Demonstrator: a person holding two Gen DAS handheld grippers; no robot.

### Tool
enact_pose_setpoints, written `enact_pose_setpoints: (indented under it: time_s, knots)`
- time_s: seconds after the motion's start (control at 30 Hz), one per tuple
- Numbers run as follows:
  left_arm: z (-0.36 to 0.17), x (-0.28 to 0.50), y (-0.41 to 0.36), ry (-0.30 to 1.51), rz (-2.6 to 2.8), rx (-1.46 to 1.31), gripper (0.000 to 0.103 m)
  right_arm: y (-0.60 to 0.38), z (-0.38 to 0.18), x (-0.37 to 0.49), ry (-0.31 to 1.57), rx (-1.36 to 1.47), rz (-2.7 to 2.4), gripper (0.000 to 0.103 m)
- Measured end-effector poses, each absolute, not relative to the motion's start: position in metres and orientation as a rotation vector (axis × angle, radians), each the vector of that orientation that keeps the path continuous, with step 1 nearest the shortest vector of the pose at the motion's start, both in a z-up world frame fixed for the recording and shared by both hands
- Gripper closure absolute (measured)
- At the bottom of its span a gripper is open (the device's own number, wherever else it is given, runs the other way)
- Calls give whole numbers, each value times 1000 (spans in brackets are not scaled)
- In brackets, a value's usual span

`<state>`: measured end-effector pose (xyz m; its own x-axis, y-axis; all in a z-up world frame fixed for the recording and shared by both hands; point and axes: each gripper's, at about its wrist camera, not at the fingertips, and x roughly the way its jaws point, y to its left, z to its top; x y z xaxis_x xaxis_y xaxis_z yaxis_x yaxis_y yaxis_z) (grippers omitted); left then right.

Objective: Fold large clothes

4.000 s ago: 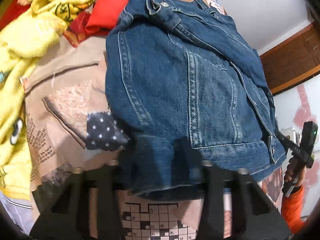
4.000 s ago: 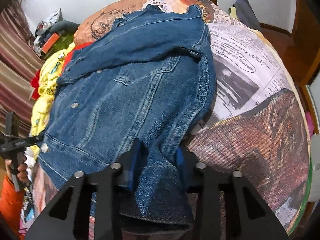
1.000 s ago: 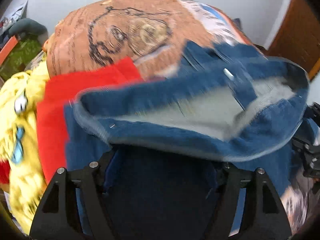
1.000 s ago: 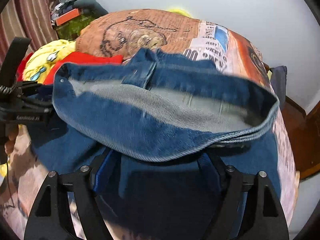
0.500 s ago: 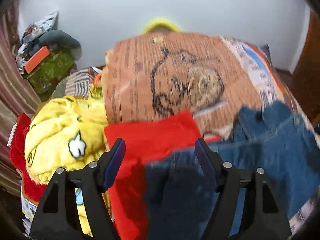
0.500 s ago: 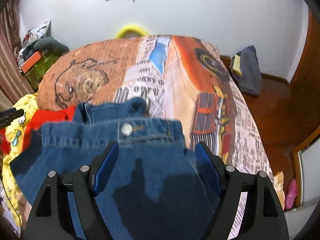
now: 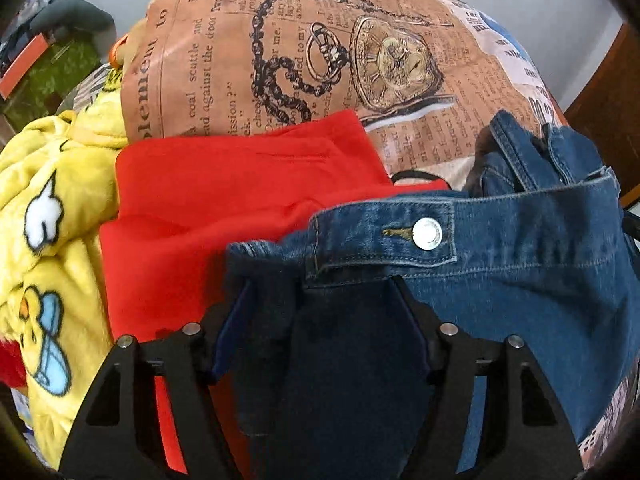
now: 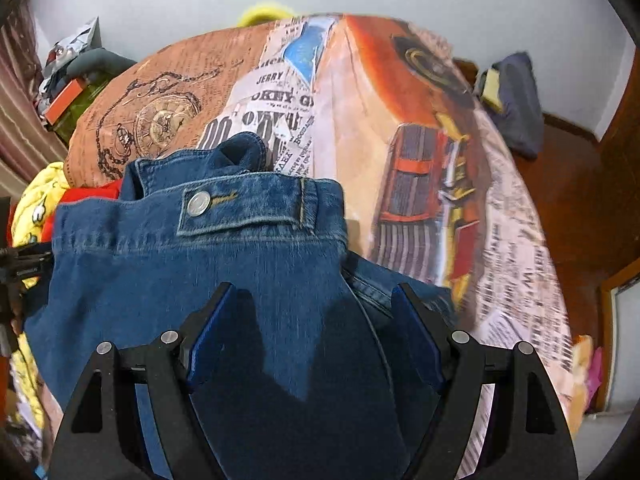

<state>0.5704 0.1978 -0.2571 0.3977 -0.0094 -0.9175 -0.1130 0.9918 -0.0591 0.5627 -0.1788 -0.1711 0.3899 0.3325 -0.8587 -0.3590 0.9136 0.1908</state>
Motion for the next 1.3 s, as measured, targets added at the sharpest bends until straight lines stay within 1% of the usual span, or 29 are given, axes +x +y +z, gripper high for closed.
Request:
enact_pose_setpoints:
  time_s: [0.07, 0.1, 0.13, 0.17, 0.2, 0.23, 0.27, 0.3, 0.33, 0.37, 0.43, 0.53, 0.6, 0.63, 0.67, 0.7, 0.77, 0.93, 1.03, 1.1, 1.23, 1.3]
  knots:
    - [-253, 571, 196, 1143, 78, -86, 48, -175, -175, 572, 1105, 8, 456, 42]
    - [-249, 571, 194, 1120, 87, -51, 52, -173, -175, 575, 1110, 15, 465, 45]
    - [-245, 571, 193, 1101, 90, -26, 62, -170, -176, 578, 1116, 27, 474, 48]
    - [-240, 570, 192, 1085, 75, -31, 66, -168, -178, 579, 1123, 33, 468, 49]
    - [-237, 570, 194, 1078, 57, -49, 66, -167, -179, 580, 1122, 32, 458, 51]
    - [-235, 569, 195, 1076, 32, -76, 66, -166, -180, 579, 1112, 24, 452, 58]
    - [-237, 570, 195, 1091, 7, -89, 66, -165, -179, 576, 1092, 3, 439, 68]
    - [-240, 571, 194, 1112, -10, -93, 66, -166, -178, 575, 1080, -5, 427, 76]
    - [-246, 573, 193, 1142, -11, -83, 66, -169, -176, 573, 1071, -13, 404, 93]
    - [-253, 577, 190, 1174, 13, -54, 65, -174, -174, 571, 1060, -6, 394, 95]
    - [-268, 582, 188, 1208, 41, -28, 62, -186, -168, 569, 1046, 44, 417, 96]
    - [-273, 583, 189, 1197, 82, -60, 62, -196, -159, 564, 1031, 62, 419, 98]
    - [-271, 582, 187, 1174, 105, -61, 70, -196, -154, 561, 1028, 40, 416, 98]
    - [-270, 580, 184, 1161, 122, -34, 78, -196, -152, 558, 1023, 36, 424, 98]
    - [-268, 578, 182, 1150, 131, -11, 83, -196, -149, 555, 1016, 31, 429, 98]
    - [-265, 576, 180, 1138, 136, 9, 84, -195, -147, 553, 1009, 24, 429, 98]
    - [-250, 570, 181, 1092, 157, 16, 87, -192, -141, 547, 989, -2, 425, 98]
    - [-185, 546, 203, 923, 184, -107, 89, -184, -131, 537, 961, -50, 450, 98]
    - [-167, 542, 211, 897, 179, -151, 88, -176, -129, 532, 951, -60, 475, 98]
    - [-176, 547, 209, 927, 196, -124, 88, -170, -135, 530, 960, -67, 479, 98]
    - [-219, 550, 202, 1032, 234, -86, 87, -161, -167, 532, 1050, -121, 441, 98]
    - [-244, 550, 205, 1096, 235, -118, 86, -163, -181, 532, 1075, -142, 426, 95]
